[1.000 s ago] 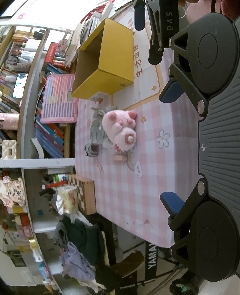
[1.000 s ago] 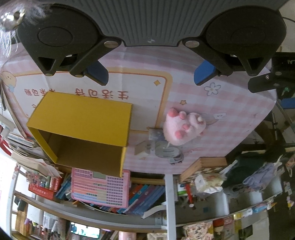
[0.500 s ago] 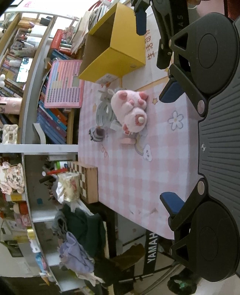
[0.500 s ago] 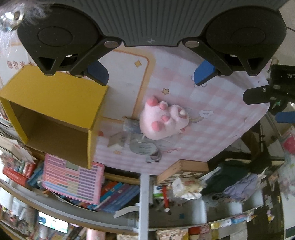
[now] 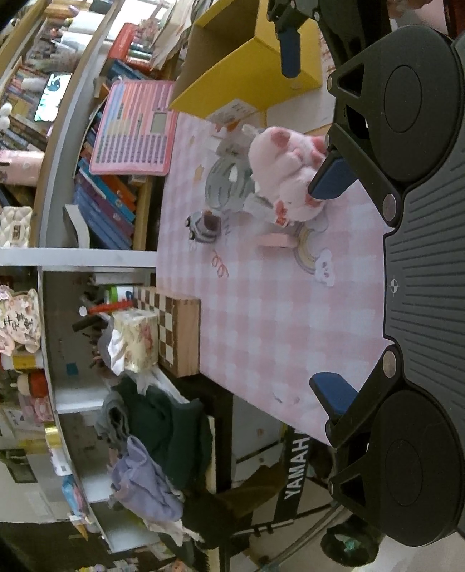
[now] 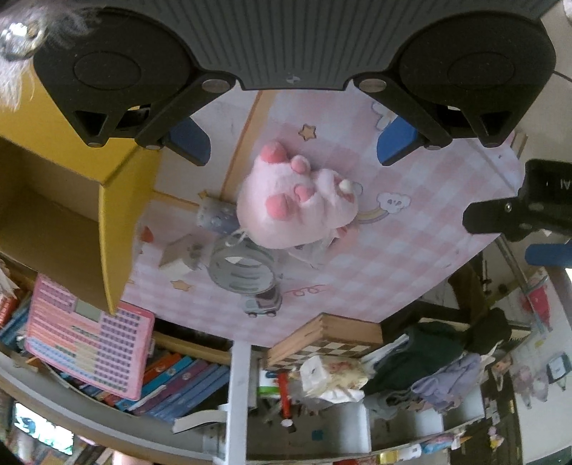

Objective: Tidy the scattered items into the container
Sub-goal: 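Move the right tool to the pink plush pig while the left tool approaches the pink tube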

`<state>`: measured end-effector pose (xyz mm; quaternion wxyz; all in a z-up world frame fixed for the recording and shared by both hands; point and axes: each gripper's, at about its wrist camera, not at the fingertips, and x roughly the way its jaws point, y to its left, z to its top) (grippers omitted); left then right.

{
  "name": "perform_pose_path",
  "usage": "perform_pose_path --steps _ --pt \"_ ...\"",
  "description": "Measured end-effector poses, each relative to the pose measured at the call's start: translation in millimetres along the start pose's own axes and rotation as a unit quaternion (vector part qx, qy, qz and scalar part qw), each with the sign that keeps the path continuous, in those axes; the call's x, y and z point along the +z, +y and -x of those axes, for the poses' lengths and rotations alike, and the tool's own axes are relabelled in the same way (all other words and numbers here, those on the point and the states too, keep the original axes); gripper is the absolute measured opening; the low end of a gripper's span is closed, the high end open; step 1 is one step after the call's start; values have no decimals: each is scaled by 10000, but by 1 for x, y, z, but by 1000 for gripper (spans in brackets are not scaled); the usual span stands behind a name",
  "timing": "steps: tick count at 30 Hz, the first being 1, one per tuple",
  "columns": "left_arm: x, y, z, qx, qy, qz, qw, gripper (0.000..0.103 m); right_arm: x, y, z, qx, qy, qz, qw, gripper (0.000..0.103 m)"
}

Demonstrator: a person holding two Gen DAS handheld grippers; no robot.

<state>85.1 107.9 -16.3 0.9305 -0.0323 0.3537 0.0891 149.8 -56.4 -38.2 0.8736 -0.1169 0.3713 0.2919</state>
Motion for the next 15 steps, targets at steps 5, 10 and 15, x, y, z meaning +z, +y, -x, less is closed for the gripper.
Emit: perform_pose_path --steps 5,10,15 --pt "11 -4 -18 54 50 -23 10000 103 10 -6 -22 145 125 110 9998 101" --pt "23 -8 -34 26 98 -16 9999 103 20 -10 -44 309 234 201 9990 101" --pt "33 -13 -49 -126 171 -36 9998 103 26 -9 -66 383 309 284 9984 101"
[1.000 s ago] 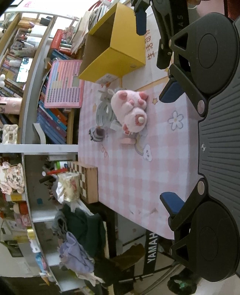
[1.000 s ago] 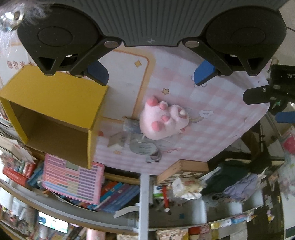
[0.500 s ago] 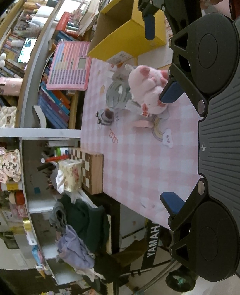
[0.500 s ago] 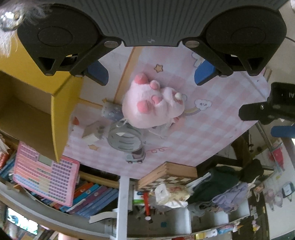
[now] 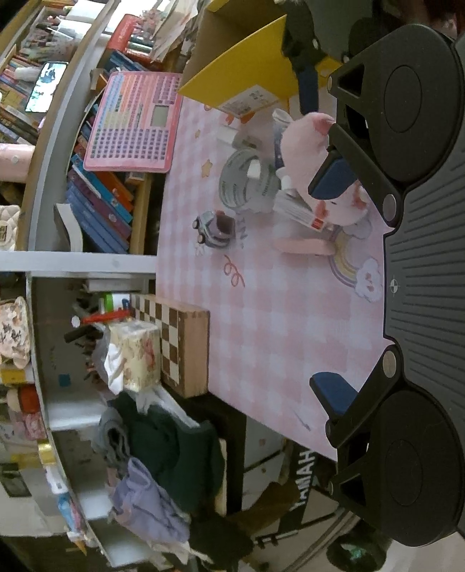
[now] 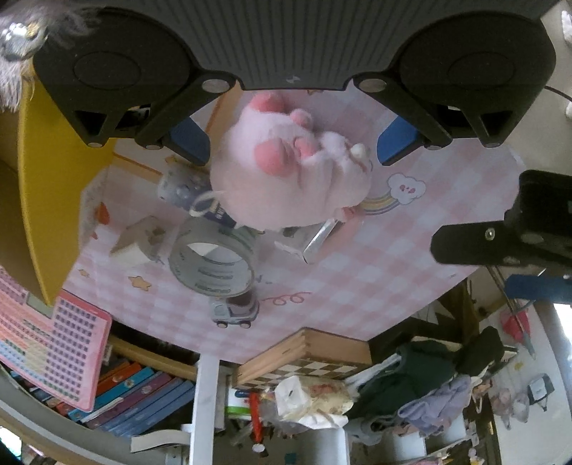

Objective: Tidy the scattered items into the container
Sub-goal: 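Move the right tool to the pink plush pig while the left tool approaches the pink tube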

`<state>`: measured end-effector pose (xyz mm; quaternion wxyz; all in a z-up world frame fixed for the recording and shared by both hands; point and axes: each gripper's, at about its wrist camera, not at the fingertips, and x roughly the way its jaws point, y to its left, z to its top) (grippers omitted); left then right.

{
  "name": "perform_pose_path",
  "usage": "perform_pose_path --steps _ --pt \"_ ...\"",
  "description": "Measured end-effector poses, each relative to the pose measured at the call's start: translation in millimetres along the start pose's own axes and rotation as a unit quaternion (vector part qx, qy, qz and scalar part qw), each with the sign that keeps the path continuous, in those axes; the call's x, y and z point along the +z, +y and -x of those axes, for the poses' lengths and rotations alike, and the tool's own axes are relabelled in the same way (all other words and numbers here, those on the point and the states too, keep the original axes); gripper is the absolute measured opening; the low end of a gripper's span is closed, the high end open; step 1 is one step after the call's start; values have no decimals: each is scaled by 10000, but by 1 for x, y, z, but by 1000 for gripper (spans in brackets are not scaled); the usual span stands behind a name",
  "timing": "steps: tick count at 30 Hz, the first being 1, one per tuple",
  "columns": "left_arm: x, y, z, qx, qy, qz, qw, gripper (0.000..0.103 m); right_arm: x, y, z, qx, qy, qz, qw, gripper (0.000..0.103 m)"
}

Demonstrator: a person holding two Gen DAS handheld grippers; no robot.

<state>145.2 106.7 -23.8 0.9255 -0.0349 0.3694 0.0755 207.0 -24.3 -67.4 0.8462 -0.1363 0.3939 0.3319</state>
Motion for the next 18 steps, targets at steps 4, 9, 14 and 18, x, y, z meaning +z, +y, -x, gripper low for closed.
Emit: perform_pose_path --steps 4,9,14,18 --pt "8 -1 -16 -87 102 5 9999 101 1 -4 -10 -26 61 61 10000 89" --pt "14 -5 -41 -117 252 -71 9996 93 -3 -6 -4 -32 28 382 9993 62" --pt "17 -9 -75 -113 504 -175 9985 77 -2 -13 -5 26 119 407 9991 65" --pt "20 -10 -96 -141 698 -216 9972 65 0 -15 -4 107 58 466 9988 81"
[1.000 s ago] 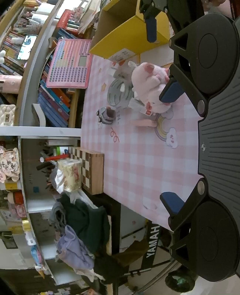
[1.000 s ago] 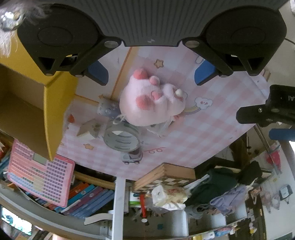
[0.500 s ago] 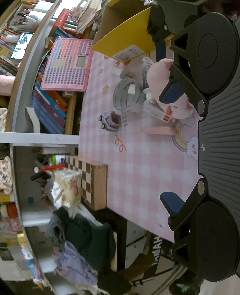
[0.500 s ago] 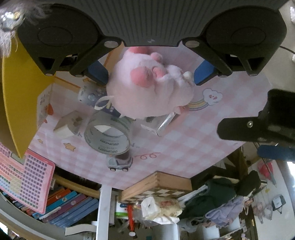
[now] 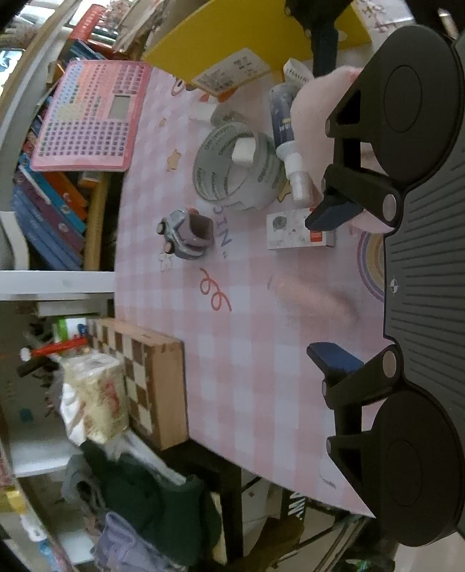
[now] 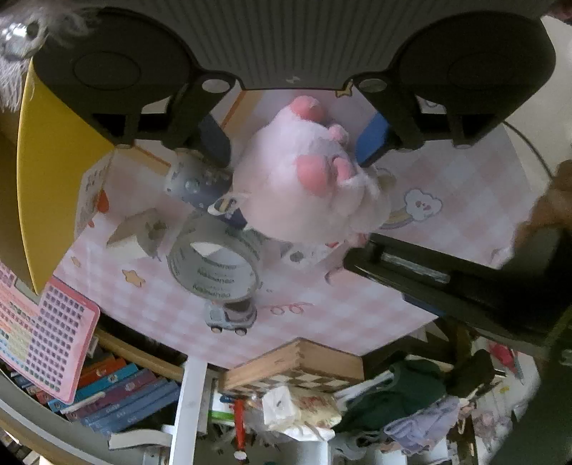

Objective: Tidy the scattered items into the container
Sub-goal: 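Move the right tool to the pink plush pig while the left tool approaches the pink tube, then close the right gripper on the pig while the left gripper grasps the pink tube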

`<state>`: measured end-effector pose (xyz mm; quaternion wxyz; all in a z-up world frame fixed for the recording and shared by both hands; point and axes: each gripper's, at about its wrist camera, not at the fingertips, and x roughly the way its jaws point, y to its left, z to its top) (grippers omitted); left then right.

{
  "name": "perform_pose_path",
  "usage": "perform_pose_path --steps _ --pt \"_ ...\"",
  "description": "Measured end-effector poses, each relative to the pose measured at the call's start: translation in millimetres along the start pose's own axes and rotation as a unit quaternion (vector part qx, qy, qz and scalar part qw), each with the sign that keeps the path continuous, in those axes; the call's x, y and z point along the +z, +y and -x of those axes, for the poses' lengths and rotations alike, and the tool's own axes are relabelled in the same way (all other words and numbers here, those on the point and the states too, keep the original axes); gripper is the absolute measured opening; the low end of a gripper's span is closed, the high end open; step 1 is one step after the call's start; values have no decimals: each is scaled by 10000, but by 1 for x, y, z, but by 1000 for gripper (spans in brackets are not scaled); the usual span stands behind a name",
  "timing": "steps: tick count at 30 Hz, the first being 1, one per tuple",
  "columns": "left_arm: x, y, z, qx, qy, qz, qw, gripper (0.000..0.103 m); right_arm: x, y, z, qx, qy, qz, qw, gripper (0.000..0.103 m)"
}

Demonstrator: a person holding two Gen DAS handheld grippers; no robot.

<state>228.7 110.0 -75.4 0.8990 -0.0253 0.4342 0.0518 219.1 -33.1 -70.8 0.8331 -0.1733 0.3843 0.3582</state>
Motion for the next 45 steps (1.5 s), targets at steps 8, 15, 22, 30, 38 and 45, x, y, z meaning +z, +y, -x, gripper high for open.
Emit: perform_pose_path --steps 8,15,22,30,38,45 --pt "9 18 -21 250 231 -19 9994 51 7 0 -10 225 -12 115 9997 86" --pt "12 24 -41 256 370 -63 9990 40 11 2 -21 383 61 175 9991 87" --pt "10 28 -39 97 355 13 9993 23 12 3 -24 404 34 238 9989 77" --pt "2 40 -13 -301 176 709 9969 22 9 4 -9 292 -34 137 9995 57" --pt "-5 46 32 -782 -181 1005 9917 23 7 8 25 10 -355 -73 9993 57" --pt "-16 54 71 -1135 -456 1216 9850 23 1 12 56 -79 -448 -317 9985 57"
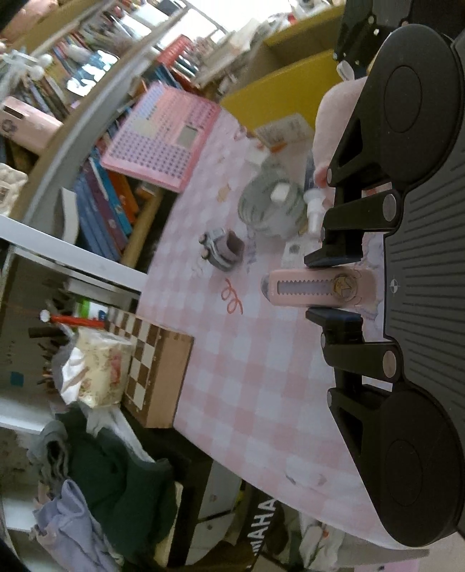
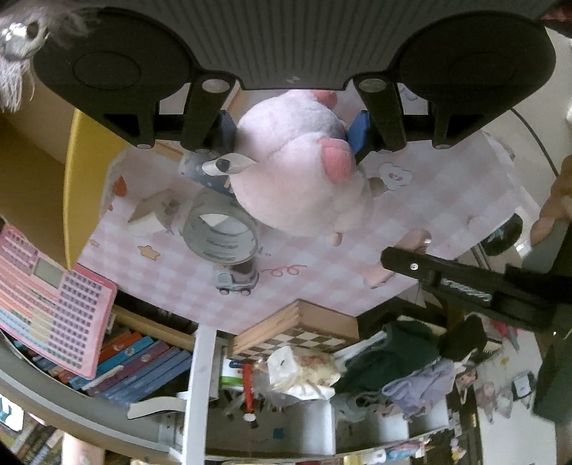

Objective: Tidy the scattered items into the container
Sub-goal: 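Close the right gripper on the pig while the left gripper grasps the pink tube, then carry the pig and the pink tube over the yellow box with both tools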

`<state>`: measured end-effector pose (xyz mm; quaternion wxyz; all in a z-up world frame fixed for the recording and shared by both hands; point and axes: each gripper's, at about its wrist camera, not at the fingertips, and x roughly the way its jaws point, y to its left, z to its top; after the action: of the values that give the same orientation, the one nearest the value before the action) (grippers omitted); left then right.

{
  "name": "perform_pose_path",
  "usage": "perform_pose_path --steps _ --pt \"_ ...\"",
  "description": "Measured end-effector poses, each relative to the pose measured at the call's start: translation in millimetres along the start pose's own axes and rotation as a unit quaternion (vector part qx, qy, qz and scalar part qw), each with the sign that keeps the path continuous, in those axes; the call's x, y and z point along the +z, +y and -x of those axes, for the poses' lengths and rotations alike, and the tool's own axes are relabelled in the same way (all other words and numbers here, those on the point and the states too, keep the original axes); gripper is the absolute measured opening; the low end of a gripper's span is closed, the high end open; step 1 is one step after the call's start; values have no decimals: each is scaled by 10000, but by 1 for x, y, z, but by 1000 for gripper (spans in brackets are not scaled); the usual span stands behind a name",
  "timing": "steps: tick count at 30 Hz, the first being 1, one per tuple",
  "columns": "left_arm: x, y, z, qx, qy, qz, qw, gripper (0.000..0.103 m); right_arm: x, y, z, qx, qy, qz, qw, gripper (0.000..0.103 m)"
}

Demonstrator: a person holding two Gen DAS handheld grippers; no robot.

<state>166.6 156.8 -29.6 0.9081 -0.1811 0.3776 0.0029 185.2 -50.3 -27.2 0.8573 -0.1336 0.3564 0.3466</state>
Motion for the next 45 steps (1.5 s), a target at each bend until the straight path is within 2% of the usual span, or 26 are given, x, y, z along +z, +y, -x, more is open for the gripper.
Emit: perform_pose_path --steps 4,9,16,23,34,45 --pt "-4 -6 25 -74 -145 -144 9998 23 -5 2 21 -65 -43 -221 9997 57" --pt "-8 -12 55 -354 -329 -180 9987 23 -15 5 50 -244 -130 -465 9985 57" --pt "-22 -20 81 -853 -326 -290 9954 23 -34 11 83 -551 -204 -927 9940 58" --pt "-31 -26 98 -1131 -379 -520 9915 23 -46 20 103 -798 -270 -1198 9892 58" --pt "-39 -30 105 -1547 -321 -740 9847 23 -68 36 130 -1206 -309 -1510 9807 58" --pt "-52 -53 94 -1986 -33 -991 9751 23 -89 34 147 -1581 -298 -1848 9695 58"
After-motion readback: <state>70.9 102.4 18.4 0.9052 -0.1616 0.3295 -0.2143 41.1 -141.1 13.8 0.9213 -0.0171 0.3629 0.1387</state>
